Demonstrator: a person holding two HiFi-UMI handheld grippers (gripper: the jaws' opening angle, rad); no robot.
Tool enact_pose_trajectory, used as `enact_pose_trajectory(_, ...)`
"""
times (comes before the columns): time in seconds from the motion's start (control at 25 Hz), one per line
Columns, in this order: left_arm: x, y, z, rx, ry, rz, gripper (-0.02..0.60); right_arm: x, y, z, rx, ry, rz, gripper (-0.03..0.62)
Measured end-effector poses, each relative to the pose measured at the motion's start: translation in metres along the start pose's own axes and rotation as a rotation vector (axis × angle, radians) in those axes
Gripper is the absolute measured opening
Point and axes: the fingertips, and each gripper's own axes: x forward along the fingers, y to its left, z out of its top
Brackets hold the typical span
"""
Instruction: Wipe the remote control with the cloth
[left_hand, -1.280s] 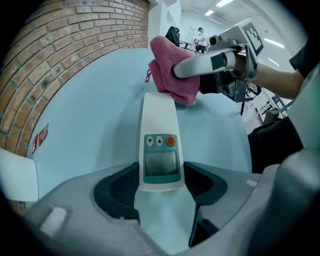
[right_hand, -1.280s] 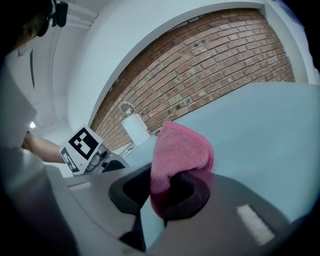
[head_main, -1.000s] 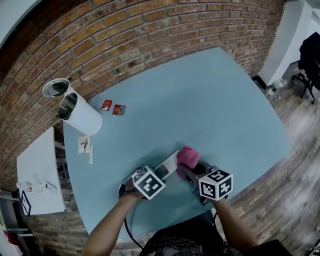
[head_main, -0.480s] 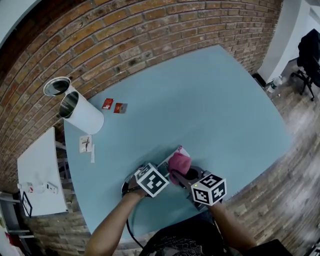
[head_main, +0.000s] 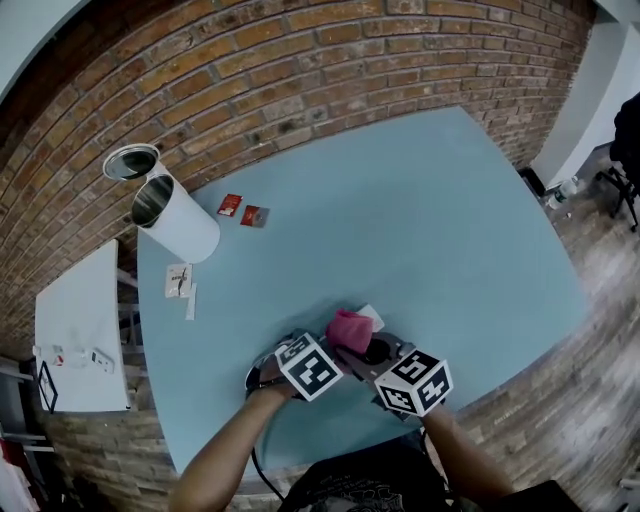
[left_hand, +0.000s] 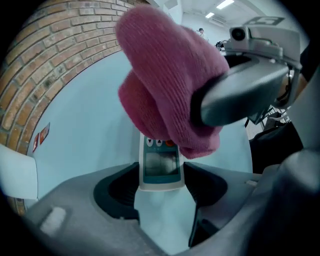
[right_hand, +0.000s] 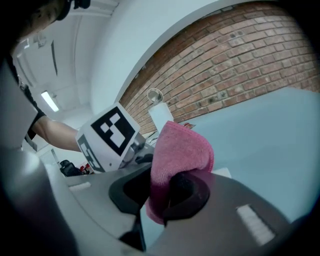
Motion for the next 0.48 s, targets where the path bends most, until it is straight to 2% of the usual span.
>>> enact_pose_trajectory(0.2,0.0,-0.002,0.0,0.003,0.011,-0.01,0.275,0.017,-0.004,0.043,-0.159,0.066,0.09,0.064)
enact_pose_trajectory(0.36,-0.001,-0.001,0.0,0.004,0.029,-0.013,0.278,0.048,-0.011,0.053,-0.254,0.151,0.153,0.064)
enact_pose_trajectory(0.48,0.0,-0.002,0.001,0.006,0.025,-0.013,0.278,0.068,-0.012,0.057,-0.285,0.159,0.193,0.064)
